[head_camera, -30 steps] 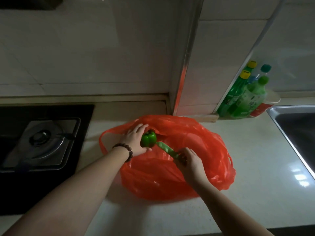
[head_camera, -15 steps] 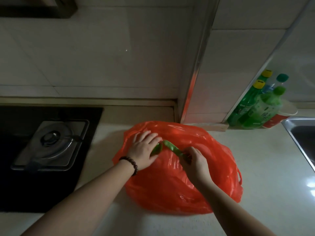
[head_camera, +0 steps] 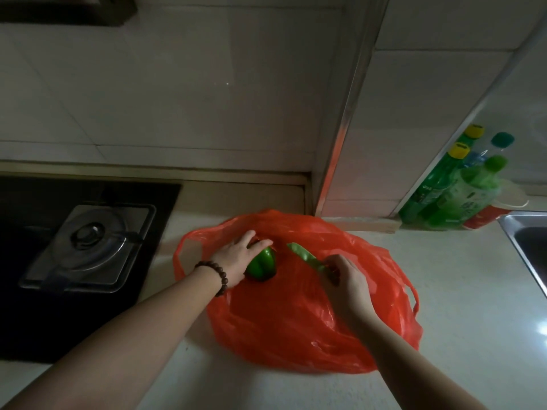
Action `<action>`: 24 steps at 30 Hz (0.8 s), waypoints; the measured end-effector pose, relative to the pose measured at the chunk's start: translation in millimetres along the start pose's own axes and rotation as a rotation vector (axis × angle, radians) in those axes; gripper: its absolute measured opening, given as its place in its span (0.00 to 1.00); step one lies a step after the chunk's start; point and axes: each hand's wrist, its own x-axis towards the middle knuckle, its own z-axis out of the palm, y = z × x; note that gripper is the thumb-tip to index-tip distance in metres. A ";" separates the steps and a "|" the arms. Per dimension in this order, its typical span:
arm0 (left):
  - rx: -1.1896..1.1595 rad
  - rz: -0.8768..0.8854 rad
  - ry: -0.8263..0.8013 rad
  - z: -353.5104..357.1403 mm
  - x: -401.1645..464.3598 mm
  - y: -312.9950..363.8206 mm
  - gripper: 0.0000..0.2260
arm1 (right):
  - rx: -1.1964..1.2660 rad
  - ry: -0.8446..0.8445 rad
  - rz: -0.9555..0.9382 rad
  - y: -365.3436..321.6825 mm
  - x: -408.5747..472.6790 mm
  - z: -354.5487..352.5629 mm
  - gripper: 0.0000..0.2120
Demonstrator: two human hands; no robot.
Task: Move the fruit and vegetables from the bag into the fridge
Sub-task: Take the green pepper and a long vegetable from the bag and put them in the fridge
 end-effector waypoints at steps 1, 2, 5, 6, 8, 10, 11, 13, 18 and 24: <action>0.026 -0.005 0.016 -0.9 -1.3 -0.6 0.41 | 0.001 -0.001 -0.001 -0.9 0.6 0.1 0.07; 0.035 -0.009 0.025 -1.6 -3.2 -0.8 0.39 | 0.002 -0.001 -0.007 -2.4 1.1 -0.1 0.07; -0.108 -0.023 0.046 1.9 -9.5 -1.3 0.39 | 0.005 -0.004 -0.020 -6.5 3.5 -2.9 0.06; -0.203 -0.021 0.069 3.2 -12.5 -0.7 0.40 | 0.008 -0.003 -0.025 -7.6 4.7 -4.3 0.07; -0.392 -0.019 0.153 3.6 -19.0 2.2 0.40 | 0.012 0.010 -0.041 -9.9 7.7 -8.1 0.07; -0.507 -0.047 0.268 -1.1 -26.0 6.7 0.40 | 0.018 0.024 -0.043 -13.0 12.1 -12.3 0.07; -0.540 -0.066 0.329 -5.1 -29.4 9.0 0.40 | 0.022 0.026 -0.039 -15.2 14.5 -14.3 0.07; -0.599 -0.092 0.451 -16.1 -37.4 14.4 0.40 | 0.042 0.031 -0.043 -21.7 18.9 -18.2 0.08; -0.681 -0.194 0.650 -46.9 -60.2 22.2 0.39 | 0.090 0.044 -0.131 -50.0 30.1 -25.4 0.11; -0.782 -0.317 0.777 -71.0 -111.7 11.6 0.41 | 0.116 -0.013 -0.305 -98.6 41.9 -18.6 0.10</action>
